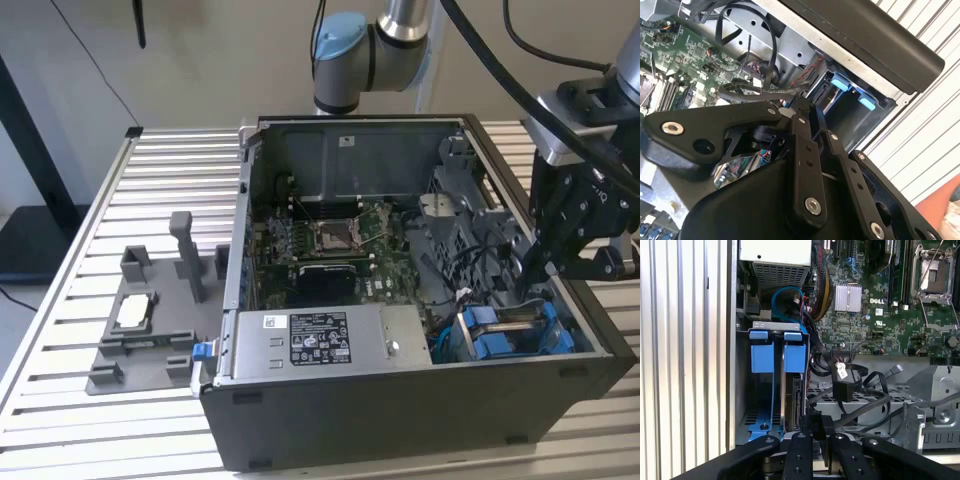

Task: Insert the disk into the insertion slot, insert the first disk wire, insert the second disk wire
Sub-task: 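Insert the first disk wire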

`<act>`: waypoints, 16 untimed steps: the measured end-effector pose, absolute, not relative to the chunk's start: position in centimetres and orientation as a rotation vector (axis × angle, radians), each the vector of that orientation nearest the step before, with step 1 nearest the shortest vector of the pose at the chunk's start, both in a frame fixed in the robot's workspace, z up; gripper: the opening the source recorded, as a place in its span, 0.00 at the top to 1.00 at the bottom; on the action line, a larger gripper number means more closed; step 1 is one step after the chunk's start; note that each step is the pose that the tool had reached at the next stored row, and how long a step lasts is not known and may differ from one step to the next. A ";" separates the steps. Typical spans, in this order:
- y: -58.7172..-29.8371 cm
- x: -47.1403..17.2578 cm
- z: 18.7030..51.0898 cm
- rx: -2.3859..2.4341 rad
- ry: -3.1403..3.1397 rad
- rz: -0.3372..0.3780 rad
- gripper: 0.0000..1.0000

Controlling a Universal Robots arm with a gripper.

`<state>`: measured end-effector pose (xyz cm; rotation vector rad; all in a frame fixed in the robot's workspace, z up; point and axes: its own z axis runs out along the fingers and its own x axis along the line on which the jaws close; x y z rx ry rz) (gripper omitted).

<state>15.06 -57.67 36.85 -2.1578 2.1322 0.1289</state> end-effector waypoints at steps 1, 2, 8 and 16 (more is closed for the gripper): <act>-57.7 15.1 36.8 -2.158 2.132 0.130 0.81; -57.7 15.1 36.6 -2.158 2.132 0.131 0.81; -57.8 15.1 35.8 -2.143 2.149 0.131 0.81; -58.0 15.4 34.9 -2.131 2.174 0.147 0.81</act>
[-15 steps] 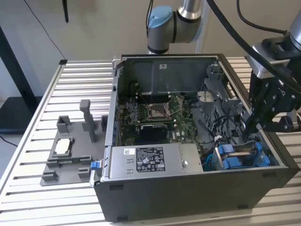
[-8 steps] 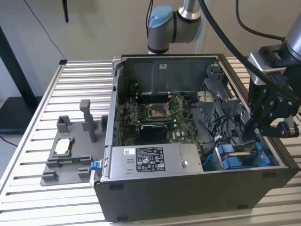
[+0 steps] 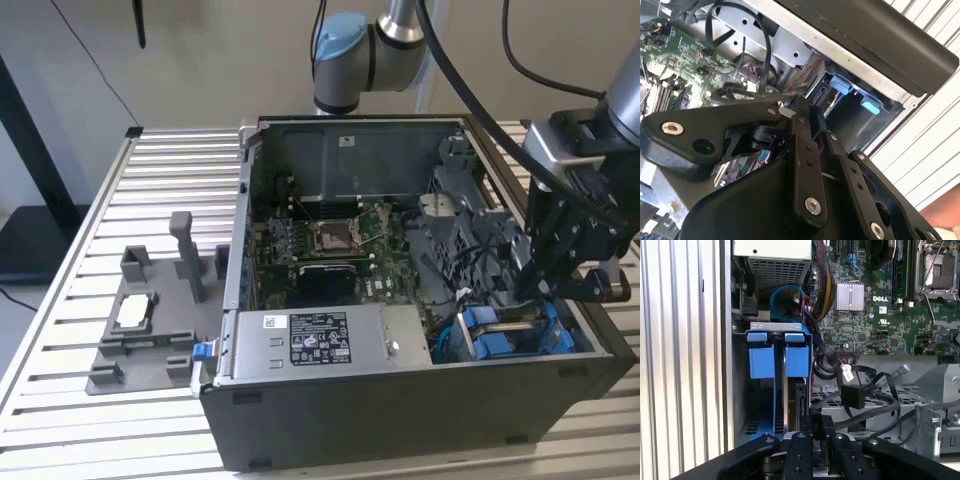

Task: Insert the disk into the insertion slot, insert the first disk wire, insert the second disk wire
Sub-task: 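Insert the first disk wire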

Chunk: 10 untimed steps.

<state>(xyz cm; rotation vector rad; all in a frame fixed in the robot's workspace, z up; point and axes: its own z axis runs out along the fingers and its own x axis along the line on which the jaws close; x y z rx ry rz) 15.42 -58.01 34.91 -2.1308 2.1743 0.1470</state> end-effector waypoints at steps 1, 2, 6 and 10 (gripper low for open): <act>-58.1 15.5 34.8 -2.130 2.175 0.147 0.81; -58.2 15.6 34.7 -2.129 2.175 0.148 0.81; -58.5 15.9 34.2 -2.125 2.174 0.153 0.81; -58.5 16.0 34.1 -2.117 2.178 0.156 0.81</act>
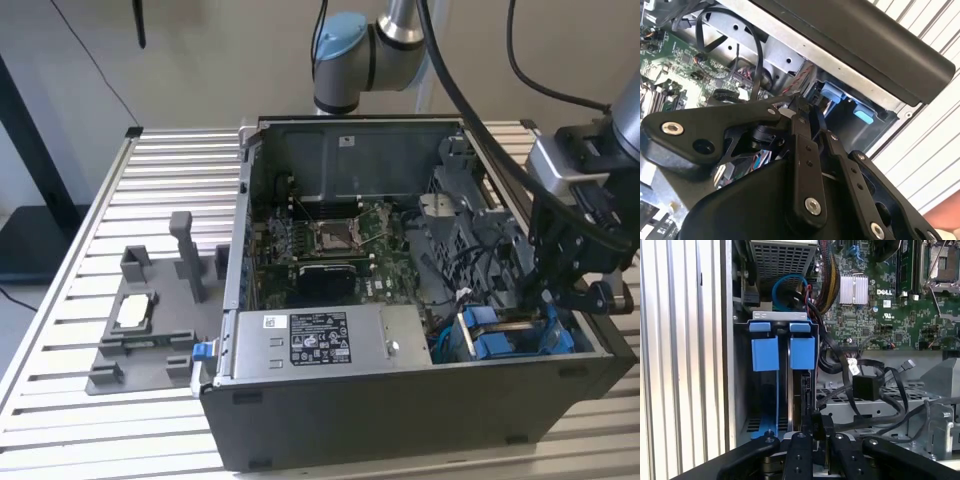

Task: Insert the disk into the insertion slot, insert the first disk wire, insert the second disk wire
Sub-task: 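Insert the first disk wire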

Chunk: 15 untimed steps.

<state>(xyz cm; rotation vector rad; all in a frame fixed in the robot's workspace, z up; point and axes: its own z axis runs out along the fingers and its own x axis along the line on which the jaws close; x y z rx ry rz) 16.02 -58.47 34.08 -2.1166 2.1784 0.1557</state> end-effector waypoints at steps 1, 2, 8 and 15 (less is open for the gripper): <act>-58.5 16.0 34.1 -2.115 2.180 0.156 0.81; -58.5 16.0 34.0 -2.113 2.181 0.156 0.81; -58.6 16.0 34.0 -2.093 2.200 0.154 0.81; -58.8 16.0 33.9 -2.080 2.213 0.155 0.81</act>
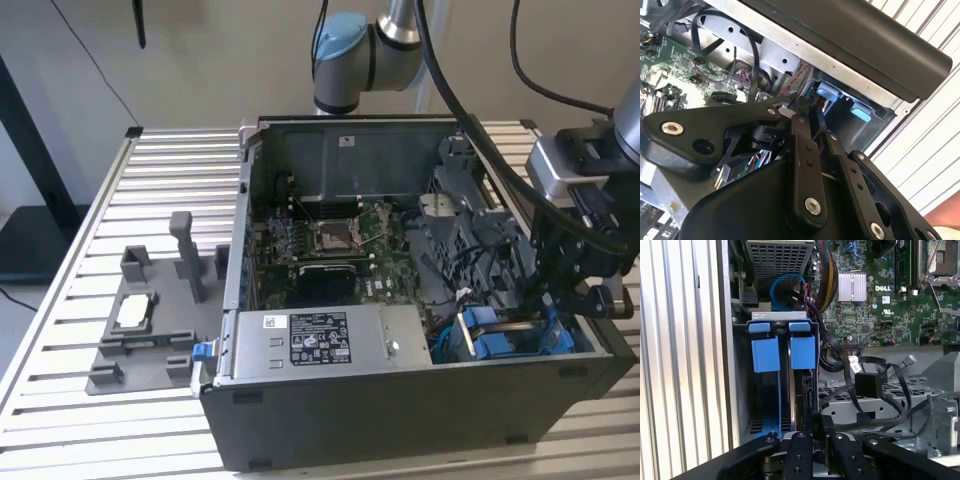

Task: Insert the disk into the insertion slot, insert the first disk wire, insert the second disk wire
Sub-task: 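Insert the first disk wire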

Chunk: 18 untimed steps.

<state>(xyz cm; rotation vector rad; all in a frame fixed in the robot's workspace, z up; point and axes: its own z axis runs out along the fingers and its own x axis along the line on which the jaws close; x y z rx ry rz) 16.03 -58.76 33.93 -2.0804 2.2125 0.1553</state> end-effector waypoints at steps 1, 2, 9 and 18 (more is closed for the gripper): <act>-58.8 16.0 33.9 -2.080 2.213 0.155 0.81; -58.8 16.0 33.9 -2.080 2.213 0.155 0.81; -58.8 16.0 33.3 -2.081 2.213 0.155 0.81; -58.8 15.9 34.8 -2.077 2.211 0.161 0.73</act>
